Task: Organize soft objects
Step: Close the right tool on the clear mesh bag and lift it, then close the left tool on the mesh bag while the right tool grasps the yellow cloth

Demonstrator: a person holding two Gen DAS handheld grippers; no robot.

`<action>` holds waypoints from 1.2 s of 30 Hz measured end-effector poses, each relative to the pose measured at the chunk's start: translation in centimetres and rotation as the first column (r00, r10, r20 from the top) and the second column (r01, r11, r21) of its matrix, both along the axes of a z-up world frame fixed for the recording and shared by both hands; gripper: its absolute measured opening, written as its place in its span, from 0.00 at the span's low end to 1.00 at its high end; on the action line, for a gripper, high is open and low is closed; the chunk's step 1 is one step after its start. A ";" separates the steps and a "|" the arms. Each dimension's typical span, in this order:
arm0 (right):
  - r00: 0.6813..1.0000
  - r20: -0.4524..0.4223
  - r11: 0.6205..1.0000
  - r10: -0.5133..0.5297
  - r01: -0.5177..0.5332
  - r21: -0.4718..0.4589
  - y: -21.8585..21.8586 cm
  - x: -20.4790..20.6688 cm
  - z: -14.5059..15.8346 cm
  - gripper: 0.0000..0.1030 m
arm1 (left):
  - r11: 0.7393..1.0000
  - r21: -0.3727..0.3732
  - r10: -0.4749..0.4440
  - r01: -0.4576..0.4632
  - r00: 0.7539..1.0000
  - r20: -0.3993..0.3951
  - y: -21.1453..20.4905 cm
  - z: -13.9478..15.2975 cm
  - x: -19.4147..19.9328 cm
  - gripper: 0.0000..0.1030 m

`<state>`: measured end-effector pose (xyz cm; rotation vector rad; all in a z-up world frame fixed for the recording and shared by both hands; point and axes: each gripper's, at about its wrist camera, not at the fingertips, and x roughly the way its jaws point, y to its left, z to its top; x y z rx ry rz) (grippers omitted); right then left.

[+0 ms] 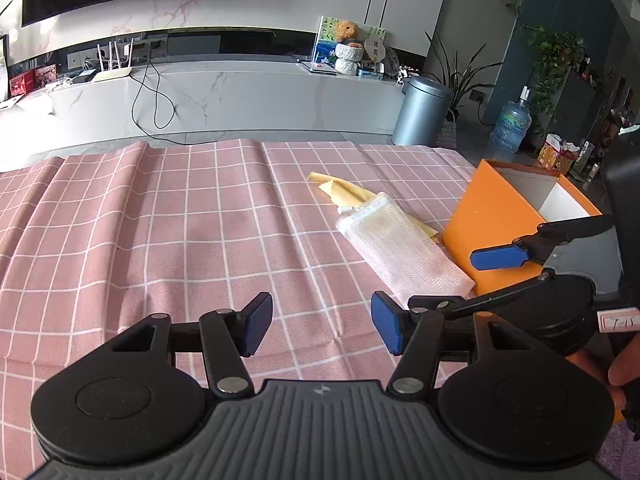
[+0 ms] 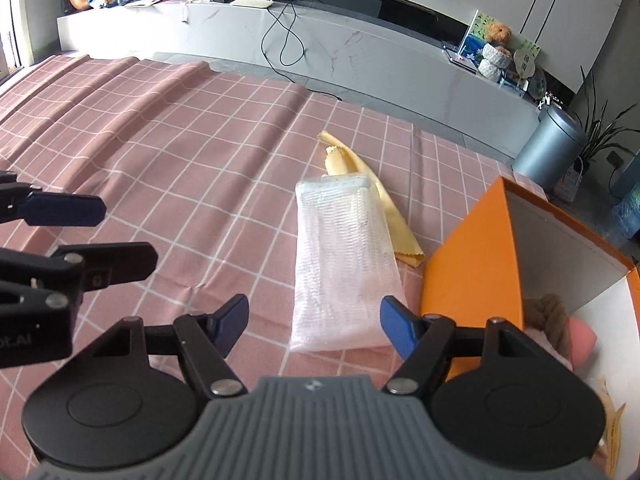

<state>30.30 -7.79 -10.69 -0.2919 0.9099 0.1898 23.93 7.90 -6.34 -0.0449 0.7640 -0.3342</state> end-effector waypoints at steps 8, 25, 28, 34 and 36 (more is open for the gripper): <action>0.996 -0.058 0.997 -0.073 0.073 -0.003 -0.1 4.3 -1.7 0.70 | 0.999 -0.042 0.026 -0.028 0.999 -0.030 2.3 -1.6 1.6 0.65; 0.987 -0.161 0.983 0.000 0.029 0.180 3.3 2.4 -2.2 0.00 | 0.996 -0.053 0.066 -0.070 0.995 -0.077 3.2 -2.1 1.8 0.65; 0.986 -0.162 0.974 0.037 0.000 0.225 5.3 1.2 -1.9 0.00 | 0.987 -0.059 0.143 -0.150 0.984 -0.106 4.8 -2.1 1.6 0.62; 0.985 -0.147 0.968 0.092 -0.054 0.244 8.4 0.1 -1.6 0.00 | 0.962 -0.091 0.247 -0.258 0.962 -0.116 7.8 -1.2 0.9 0.63; 0.987 -0.121 0.971 0.106 -0.076 0.228 8.6 -0.2 -1.0 0.08 | 0.962 -0.089 0.249 -0.259 0.963 -0.107 7.7 -0.7 0.8 0.64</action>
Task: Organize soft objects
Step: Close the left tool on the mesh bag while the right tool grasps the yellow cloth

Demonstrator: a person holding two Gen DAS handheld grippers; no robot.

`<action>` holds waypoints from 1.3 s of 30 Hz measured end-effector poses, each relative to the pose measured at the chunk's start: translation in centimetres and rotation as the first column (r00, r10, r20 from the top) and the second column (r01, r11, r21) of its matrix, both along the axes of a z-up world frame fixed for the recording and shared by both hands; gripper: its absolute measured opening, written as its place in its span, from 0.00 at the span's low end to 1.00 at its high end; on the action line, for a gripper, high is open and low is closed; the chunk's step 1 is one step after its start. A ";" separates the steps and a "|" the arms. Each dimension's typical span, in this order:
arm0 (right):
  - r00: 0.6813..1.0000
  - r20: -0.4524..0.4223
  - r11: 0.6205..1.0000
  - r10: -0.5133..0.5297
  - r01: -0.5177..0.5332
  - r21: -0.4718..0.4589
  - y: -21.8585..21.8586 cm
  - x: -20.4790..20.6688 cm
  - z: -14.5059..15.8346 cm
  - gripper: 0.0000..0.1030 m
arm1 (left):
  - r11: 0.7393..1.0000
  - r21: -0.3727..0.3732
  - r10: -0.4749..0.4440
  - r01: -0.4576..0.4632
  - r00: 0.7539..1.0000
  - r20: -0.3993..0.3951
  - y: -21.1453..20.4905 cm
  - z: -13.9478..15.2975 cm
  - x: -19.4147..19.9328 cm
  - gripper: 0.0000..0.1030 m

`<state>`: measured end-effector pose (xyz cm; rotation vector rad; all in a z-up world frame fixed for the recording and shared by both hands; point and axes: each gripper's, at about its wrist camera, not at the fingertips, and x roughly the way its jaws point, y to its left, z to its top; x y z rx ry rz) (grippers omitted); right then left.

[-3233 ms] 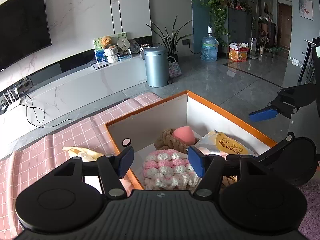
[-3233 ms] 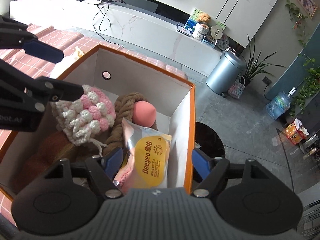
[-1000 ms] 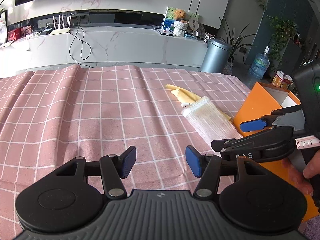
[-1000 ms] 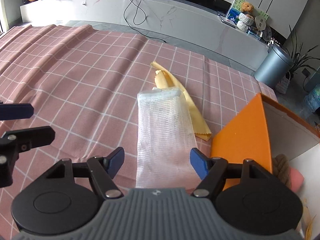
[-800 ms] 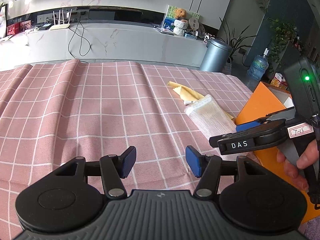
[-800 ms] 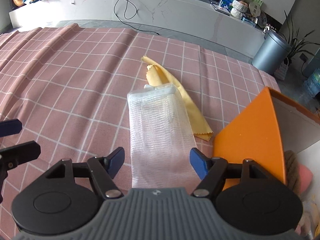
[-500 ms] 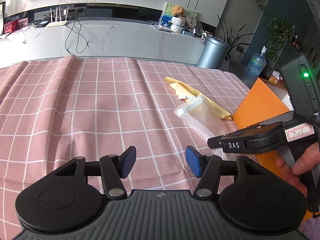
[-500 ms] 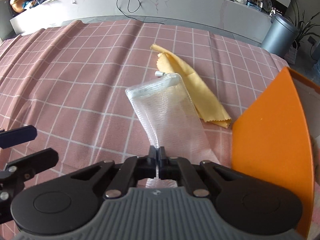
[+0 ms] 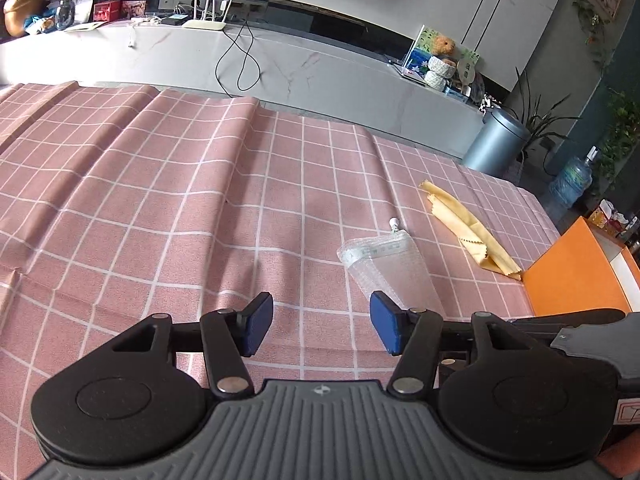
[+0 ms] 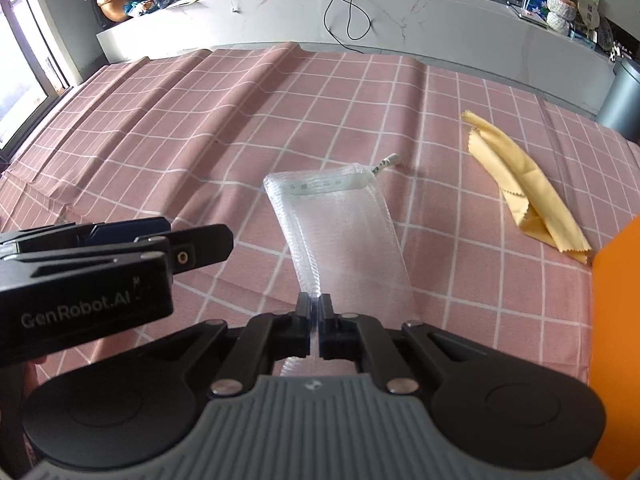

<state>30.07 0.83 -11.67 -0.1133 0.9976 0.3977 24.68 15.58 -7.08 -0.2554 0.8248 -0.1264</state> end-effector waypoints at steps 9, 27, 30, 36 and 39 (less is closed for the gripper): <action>0.996 0.082 0.992 0.045 -0.035 -0.120 -3.4 -0.5 3.8 0.35 | 0.998 -0.060 0.008 -0.008 1.000 -0.010 -1.6 1.0 -0.3 0.80; 0.993 0.024 0.944 0.112 -0.099 -0.313 -8.4 6.5 1.4 0.42 | 0.996 -0.030 0.082 -0.090 0.978 -0.191 -8.5 -3.1 5.0 0.86; 0.994 0.018 0.943 0.108 -0.096 -0.317 -8.3 8.7 1.0 0.42 | 0.996 -0.012 0.086 -0.090 0.979 -0.182 -8.8 -3.4 5.9 0.86; 0.999 -0.006 0.956 0.053 -0.052 -0.287 -8.4 12.9 0.1 0.44 | 0.998 0.041 0.052 -0.047 0.988 -0.143 -10.2 -3.4 7.3 0.78; 1.000 -0.015 0.961 0.025 -0.028 -0.274 -8.4 14.3 -0.5 0.44 | 0.996 0.087 0.023 -0.013 0.994 -0.108 -10.8 -3.5 7.4 0.62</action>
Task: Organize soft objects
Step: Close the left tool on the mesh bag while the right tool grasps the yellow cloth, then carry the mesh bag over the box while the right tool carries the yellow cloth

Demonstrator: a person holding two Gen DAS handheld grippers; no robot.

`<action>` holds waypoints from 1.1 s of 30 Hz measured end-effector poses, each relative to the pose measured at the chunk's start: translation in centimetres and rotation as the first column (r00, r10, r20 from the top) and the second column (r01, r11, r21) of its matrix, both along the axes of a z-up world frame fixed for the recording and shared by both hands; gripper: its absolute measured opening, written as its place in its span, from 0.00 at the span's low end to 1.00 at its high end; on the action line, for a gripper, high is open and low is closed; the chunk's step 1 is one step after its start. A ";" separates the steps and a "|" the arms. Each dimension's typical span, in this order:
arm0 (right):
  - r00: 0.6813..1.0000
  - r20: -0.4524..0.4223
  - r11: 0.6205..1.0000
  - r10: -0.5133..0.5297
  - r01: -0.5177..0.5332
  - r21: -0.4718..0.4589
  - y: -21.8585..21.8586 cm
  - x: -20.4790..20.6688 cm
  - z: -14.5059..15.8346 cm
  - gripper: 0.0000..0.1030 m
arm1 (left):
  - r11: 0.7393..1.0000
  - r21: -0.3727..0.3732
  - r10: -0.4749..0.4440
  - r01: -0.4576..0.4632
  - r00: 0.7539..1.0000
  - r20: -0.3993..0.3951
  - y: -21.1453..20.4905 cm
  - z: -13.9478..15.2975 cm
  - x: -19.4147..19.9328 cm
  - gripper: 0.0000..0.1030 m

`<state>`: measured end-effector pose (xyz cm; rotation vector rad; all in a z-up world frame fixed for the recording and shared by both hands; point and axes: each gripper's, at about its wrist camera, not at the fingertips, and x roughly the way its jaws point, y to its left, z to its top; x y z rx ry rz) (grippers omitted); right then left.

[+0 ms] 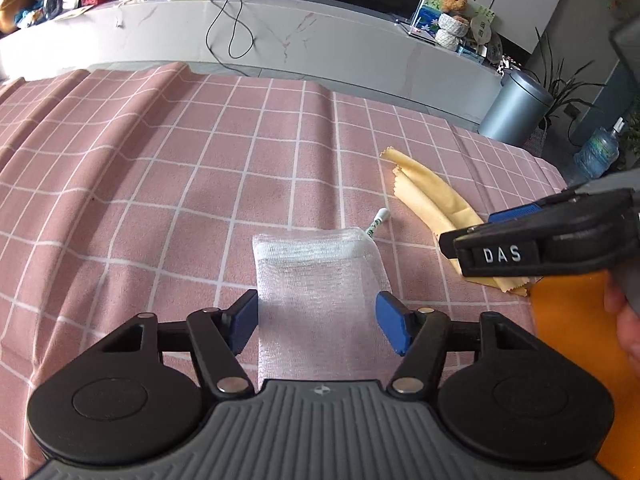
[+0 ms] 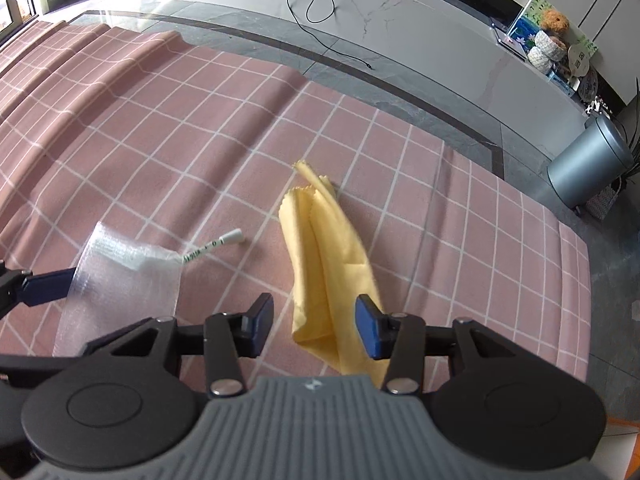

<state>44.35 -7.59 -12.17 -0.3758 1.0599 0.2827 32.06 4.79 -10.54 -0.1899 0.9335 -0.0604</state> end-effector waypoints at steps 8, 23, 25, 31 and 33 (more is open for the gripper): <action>0.994 -0.056 0.993 -0.091 0.095 0.071 -0.9 1.7 -1.5 0.42 | 0.998 0.039 -0.045 0.044 0.999 0.029 -0.2 0.1 0.8 0.15; 0.996 -0.025 0.985 -0.084 0.087 0.147 -0.9 -1.8 -0.2 0.00 | 0.994 -0.065 -0.089 0.094 0.993 0.077 1.4 0.7 -1.1 0.01; 0.997 -0.020 0.981 -0.080 0.082 0.175 -0.6 -3.7 0.4 0.00 | 0.993 -0.070 -0.088 0.095 0.992 0.090 1.9 1.2 -2.2 0.00; 0.995 0.056 0.965 -0.079 0.063 0.254 0.1 -9.7 2.3 0.00 | 0.992 -0.098 -0.065 0.079 0.988 0.140 3.5 3.2 -6.3 0.00; 0.993 0.068 0.950 -0.095 0.070 0.305 0.0 -12.0 3.0 0.00 | 0.991 -0.108 -0.058 0.075 0.987 0.150 3.8 3.8 -7.6 0.00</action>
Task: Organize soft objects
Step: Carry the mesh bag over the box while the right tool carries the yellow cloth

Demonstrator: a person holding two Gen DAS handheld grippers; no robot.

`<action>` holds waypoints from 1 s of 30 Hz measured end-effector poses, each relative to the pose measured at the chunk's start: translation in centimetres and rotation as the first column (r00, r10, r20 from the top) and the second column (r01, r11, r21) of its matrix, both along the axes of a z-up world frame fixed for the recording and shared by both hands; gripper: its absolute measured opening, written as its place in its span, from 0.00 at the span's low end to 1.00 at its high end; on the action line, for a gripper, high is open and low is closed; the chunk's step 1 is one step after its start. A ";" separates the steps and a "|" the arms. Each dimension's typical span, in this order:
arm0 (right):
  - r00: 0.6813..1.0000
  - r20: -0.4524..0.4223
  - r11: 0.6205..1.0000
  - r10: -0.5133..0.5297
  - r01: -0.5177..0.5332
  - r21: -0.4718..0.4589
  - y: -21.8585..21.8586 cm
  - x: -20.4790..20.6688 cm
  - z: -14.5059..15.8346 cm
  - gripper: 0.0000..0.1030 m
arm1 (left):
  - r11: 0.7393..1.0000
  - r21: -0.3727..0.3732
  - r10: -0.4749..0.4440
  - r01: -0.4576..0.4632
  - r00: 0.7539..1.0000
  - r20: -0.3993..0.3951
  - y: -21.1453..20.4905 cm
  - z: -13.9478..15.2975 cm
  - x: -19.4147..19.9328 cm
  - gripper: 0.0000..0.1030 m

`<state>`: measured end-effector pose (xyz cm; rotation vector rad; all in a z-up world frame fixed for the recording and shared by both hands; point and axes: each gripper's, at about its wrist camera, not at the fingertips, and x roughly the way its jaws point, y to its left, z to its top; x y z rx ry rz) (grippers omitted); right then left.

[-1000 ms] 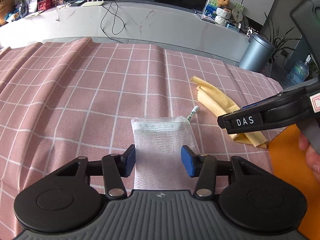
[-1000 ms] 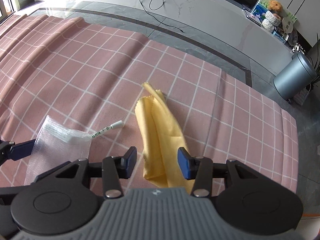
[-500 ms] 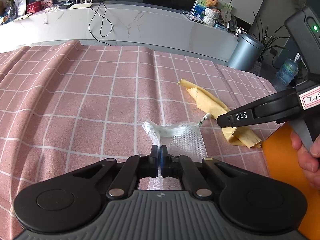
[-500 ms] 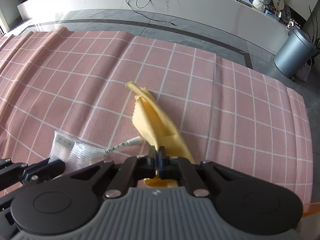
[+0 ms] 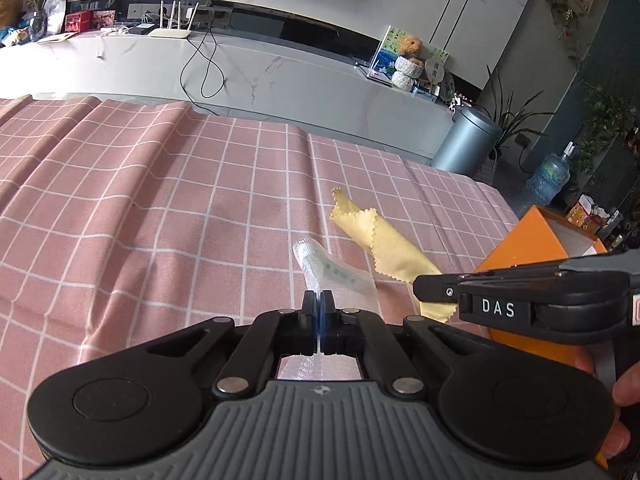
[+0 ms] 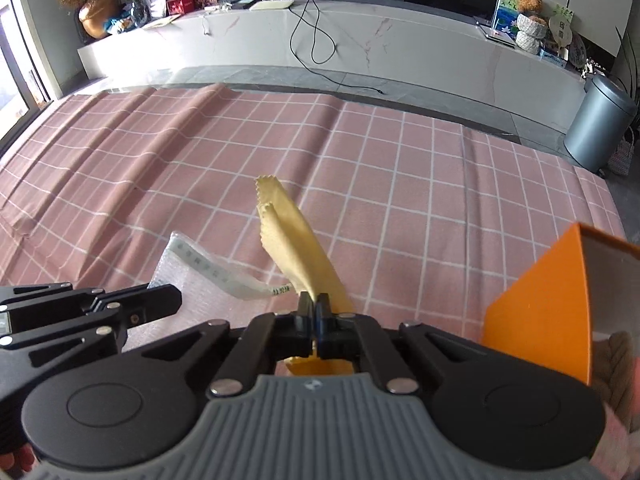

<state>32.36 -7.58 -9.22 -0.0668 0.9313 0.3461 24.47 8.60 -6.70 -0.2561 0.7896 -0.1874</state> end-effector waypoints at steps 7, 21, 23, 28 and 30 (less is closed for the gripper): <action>0.997 0.046 0.990 -0.057 0.050 0.131 -1.3 -7.5 1.7 0.00 | 1.000 -0.002 0.018 -0.017 0.999 0.039 0.3 2.0 -4.3 0.00; 0.965 0.215 0.983 -0.148 0.119 0.143 -5.6 -18.0 6.3 0.00 | 0.999 0.020 -0.052 0.050 0.988 0.143 -2.9 6.4 -10.6 0.00; 0.958 0.240 0.980 -0.159 0.124 0.155 -6.2 -18.9 7.2 0.00 | 0.998 0.019 -0.058 0.056 0.984 0.171 -3.3 7.3 -11.4 0.00; 0.934 0.303 0.973 -0.189 0.137 0.185 -8.1 -21.3 9.3 0.00 | 0.997 0.016 -0.082 0.081 0.971 0.224 -5.0 9.3 -12.5 0.00; 0.921 0.329 0.969 -0.206 0.147 0.197 -9.1 -22.4 10.2 0.00 | 0.995 0.012 -0.100 0.100 0.965 0.243 -5.9 10.0 -12.6 0.00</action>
